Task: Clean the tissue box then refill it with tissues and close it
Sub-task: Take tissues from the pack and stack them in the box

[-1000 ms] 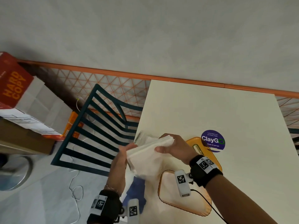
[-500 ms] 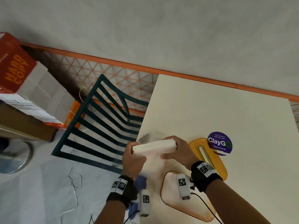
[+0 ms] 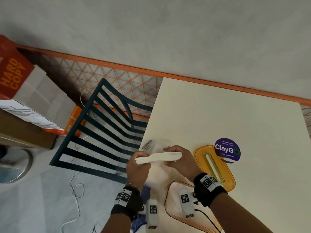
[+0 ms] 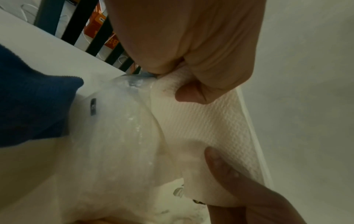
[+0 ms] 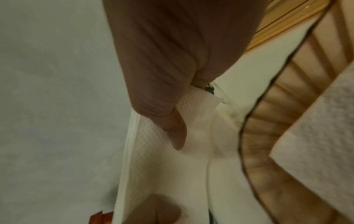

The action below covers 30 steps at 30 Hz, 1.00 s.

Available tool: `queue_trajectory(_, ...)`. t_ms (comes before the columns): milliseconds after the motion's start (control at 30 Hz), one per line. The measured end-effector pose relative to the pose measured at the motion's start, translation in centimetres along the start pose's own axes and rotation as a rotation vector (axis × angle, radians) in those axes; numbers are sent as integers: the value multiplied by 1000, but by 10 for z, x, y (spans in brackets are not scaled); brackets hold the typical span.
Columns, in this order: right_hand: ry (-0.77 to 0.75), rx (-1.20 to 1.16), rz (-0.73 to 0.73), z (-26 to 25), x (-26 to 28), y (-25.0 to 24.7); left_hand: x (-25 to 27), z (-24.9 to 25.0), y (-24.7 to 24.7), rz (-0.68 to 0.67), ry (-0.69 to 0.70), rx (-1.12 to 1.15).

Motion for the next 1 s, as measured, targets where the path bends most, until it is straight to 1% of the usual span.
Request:
queue_trajectory(67,-7,0,8,0,0,-4,-2,-1,-4,-15,-26,22)
queue_trajectory(167,15,80,2,7,0,-6,1,-4,-5,-57,-25,-19)
queue_trajectory(233,16,114,3,6,-2,-6,-1,-4,-7,-42,-20,-36)
queue_trajectory(367,-12,149,-42,-20,1,-11,4,17,-15,-3,8,-54)
queue_trajectory(433,-10,142,-69,-42,13,-22,14,33,-21,8,29,12)
queue_trajectory(467,-1,125,-76,-54,22,-30,19,41,-24,-34,42,51)
queue_trajectory(533,34,47,-106,-72,45,-46,32,56,-28,-213,58,48)
queue_trajectory(600,86,-27,-141,-79,72,-60,46,63,-28,-382,50,25)
queue_trajectory(667,149,-9,-149,-72,98,-74,61,64,-21,-483,46,-51)
queue_trajectory(733,218,64,-163,-55,125,-86,76,58,-10,-564,32,-112)
queue_trajectory(800,291,113,-158,-33,149,-95,86,44,1,-600,-12,-142)
queue_trajectory(900,344,175,-63,1,173,-100,98,23,18,-560,-25,-242)
queue_trajectory(1000,374,297,75,21,181,-97,106,12,35,-496,39,-385)
Point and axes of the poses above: each hand's wrist, its own x-axis away from the middle knuckle, its own y-axis out of the palm, z = x × y, the point moved 3 cm from there along -x, towards the middle knuckle, and after that the axes turned 2 degrees about -x, right-handed, at the moved point
